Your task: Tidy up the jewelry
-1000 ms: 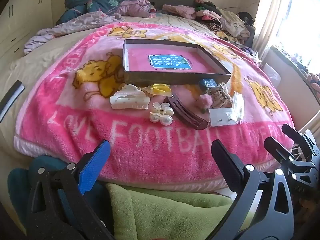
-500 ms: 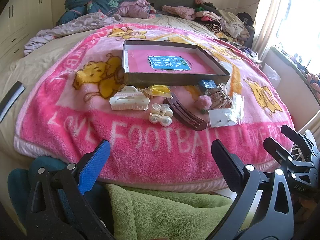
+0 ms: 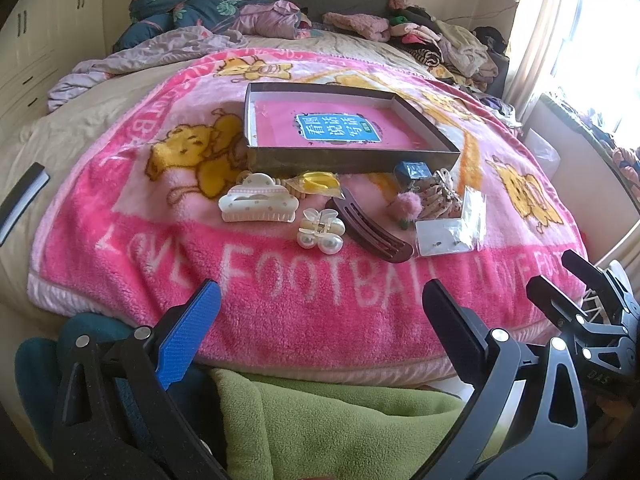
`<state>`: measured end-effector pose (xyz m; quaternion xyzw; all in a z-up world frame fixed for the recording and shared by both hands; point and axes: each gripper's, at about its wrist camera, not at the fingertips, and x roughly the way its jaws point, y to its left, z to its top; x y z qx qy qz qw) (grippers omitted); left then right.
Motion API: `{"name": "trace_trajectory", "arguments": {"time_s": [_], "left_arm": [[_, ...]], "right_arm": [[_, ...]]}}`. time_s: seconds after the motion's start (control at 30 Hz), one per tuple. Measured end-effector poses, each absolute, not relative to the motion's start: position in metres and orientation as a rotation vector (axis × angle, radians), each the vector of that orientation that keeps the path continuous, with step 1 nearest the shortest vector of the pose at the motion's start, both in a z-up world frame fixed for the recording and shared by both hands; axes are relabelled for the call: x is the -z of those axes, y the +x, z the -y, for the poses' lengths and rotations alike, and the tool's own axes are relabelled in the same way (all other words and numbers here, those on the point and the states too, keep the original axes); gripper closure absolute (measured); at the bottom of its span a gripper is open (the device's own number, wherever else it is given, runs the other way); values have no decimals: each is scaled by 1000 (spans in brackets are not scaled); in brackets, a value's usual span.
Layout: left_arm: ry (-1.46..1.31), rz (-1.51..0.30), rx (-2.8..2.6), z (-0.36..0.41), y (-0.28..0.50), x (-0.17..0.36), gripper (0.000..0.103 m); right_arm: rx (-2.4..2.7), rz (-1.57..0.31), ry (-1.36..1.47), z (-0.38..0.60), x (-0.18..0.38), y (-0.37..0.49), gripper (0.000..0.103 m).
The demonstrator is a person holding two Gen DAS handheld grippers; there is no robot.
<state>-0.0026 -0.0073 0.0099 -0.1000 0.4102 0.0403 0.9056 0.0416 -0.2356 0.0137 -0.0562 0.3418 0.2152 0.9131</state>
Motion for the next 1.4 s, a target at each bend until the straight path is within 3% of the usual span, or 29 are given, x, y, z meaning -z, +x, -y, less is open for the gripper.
{"name": "trace_trajectory", "arguments": {"time_s": [1.4], "left_arm": [[-238,-885,-69,1,13,0,10]], "right_arm": [[-469,-705,-124,233,-10,57,6]]}}
